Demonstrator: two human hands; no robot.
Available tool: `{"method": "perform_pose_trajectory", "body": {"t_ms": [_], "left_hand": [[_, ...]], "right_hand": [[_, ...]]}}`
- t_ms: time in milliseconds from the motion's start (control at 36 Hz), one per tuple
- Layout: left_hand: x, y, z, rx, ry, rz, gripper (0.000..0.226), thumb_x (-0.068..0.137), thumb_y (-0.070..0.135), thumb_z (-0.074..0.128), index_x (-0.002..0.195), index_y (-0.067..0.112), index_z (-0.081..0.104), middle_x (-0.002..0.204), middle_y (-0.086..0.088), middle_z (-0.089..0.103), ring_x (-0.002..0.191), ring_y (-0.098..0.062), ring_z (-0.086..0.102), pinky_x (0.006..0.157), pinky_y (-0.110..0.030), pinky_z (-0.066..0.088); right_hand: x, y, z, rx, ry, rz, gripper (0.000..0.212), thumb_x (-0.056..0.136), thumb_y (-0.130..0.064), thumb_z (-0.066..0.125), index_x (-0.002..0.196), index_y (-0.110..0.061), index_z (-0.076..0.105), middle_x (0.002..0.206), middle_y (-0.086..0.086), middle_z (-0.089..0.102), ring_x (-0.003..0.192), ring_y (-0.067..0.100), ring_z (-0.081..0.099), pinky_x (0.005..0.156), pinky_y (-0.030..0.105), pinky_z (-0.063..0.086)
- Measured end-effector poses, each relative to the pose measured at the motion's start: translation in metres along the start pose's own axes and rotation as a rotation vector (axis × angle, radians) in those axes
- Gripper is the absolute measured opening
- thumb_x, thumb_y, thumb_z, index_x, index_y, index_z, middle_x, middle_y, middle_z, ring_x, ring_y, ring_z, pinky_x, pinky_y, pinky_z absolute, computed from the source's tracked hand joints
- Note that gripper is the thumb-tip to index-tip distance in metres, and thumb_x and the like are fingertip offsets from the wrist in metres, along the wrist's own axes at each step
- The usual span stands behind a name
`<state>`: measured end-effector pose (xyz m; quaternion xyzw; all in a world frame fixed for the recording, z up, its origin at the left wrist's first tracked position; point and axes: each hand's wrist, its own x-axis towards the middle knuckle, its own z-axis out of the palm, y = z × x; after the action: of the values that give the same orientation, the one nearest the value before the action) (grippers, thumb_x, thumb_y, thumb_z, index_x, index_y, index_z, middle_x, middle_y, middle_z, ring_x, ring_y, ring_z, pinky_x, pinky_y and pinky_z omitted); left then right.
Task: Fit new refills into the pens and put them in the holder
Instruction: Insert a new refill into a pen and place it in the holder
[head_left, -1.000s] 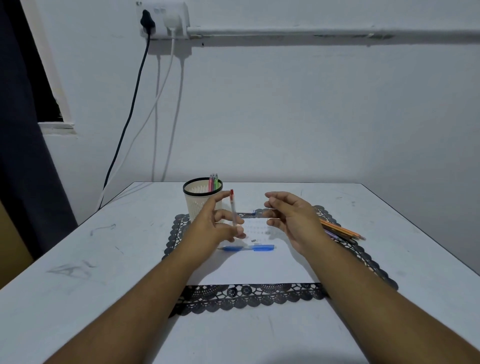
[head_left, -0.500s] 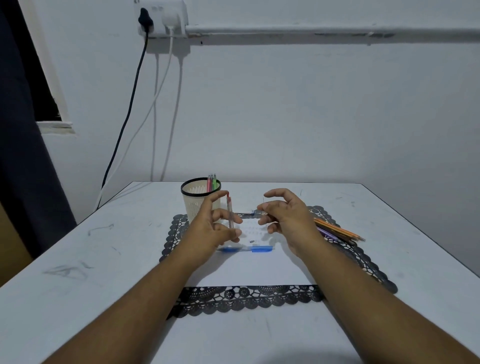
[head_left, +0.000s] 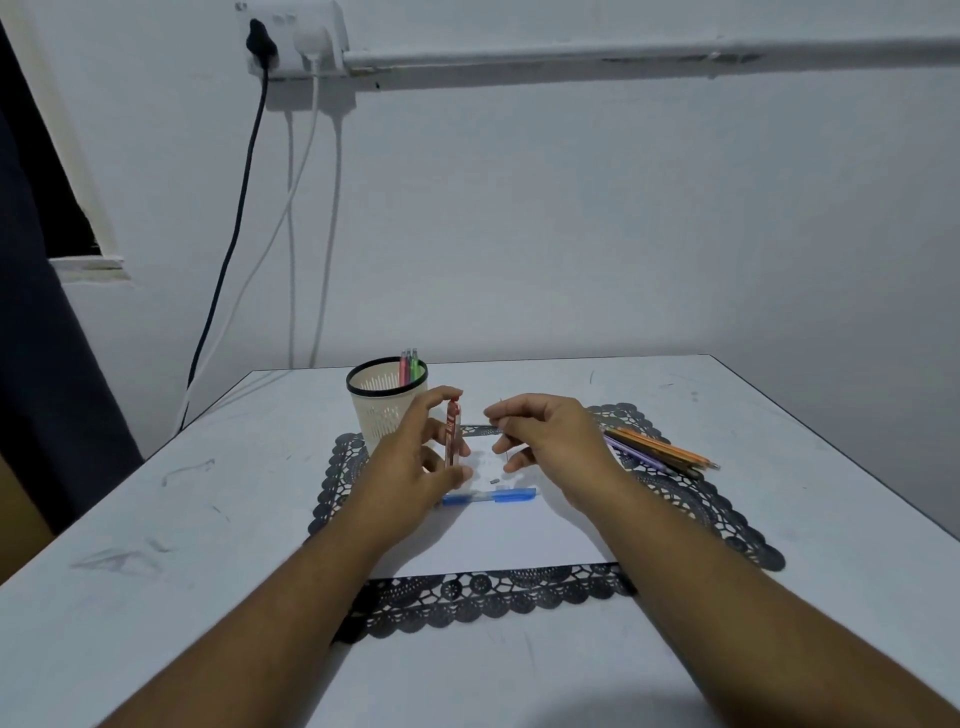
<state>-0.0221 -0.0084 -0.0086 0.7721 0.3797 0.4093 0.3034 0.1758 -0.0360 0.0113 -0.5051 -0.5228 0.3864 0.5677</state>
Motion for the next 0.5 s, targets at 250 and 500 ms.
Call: {"method": "perform_pose_trajectory", "body": {"t_ms": [250,500], "left_hand": [[-0.0003,0.0090,-0.0030,0.367,-0.040,0.122,0.075,0.090,0.016,0.076,0.144,0.055,0.041,0.101,0.026,0.062,0.081,0.002,0.061,0.069,-0.013,0.044],[0.0020,0.0058,-0.0031,0.468,-0.054,0.105,0.086,0.094,0.021,0.072,0.156,0.052,0.020,0.131,0.018,0.066,0.095,-0.006,0.065,0.089,-0.035,0.056]], "right_hand": [[-0.0036,-0.0034,0.0019,0.050,-0.037,0.047,0.011,0.097,-0.010,0.069,0.097,-0.007,0.079,0.098,0.011,0.078,0.077,0.027,0.074,0.067,0.041,0.063],[-0.0053,-0.0094,-0.0002,-0.019,-0.021,0.076,0.011,0.095,-0.011,0.071,0.095,-0.002,0.078,0.094,0.015,0.077,0.071,0.023,0.073,0.059,0.036,0.062]]}}
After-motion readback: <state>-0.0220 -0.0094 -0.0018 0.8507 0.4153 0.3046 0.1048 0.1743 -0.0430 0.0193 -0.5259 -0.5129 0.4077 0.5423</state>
